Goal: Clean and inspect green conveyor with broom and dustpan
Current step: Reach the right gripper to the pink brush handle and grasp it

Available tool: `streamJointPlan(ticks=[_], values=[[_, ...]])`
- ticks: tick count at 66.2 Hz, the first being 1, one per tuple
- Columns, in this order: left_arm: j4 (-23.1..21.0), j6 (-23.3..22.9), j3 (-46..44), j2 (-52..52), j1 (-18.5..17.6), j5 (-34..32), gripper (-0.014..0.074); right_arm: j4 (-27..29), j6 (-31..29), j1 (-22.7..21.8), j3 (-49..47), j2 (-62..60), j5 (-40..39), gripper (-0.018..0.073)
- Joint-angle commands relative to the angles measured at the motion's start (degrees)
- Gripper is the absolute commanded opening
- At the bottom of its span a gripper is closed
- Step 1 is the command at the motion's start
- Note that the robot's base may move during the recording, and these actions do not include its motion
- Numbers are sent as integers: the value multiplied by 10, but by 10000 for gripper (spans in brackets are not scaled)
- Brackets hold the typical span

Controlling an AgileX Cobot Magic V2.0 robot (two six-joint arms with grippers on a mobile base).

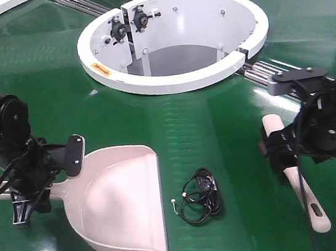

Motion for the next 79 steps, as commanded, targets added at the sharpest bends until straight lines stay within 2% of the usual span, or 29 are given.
streamJointPlan(ticks=[1,18,42,52,70,79], values=[[2,2,-15,-28,-4,10,-6,-13,20,0,-38,32,5,508],[2,2,-15,-28,-4,10,-6,-28,73,-19,-75,123,46,508],[2,2,-15,-28,-4,10,-6,-25,74,-27,-76,176,46,485],[2,2,-15,-28,-4,10,-6,-28,74,-27,-76,188,34,363],[2,2,-15,-28,-4,10,-6,-56,65,-27,-76,189,26,-18],[2,2,-15,-28,-4,10,-6,-75,67,-27,-76,170,27,-11]])
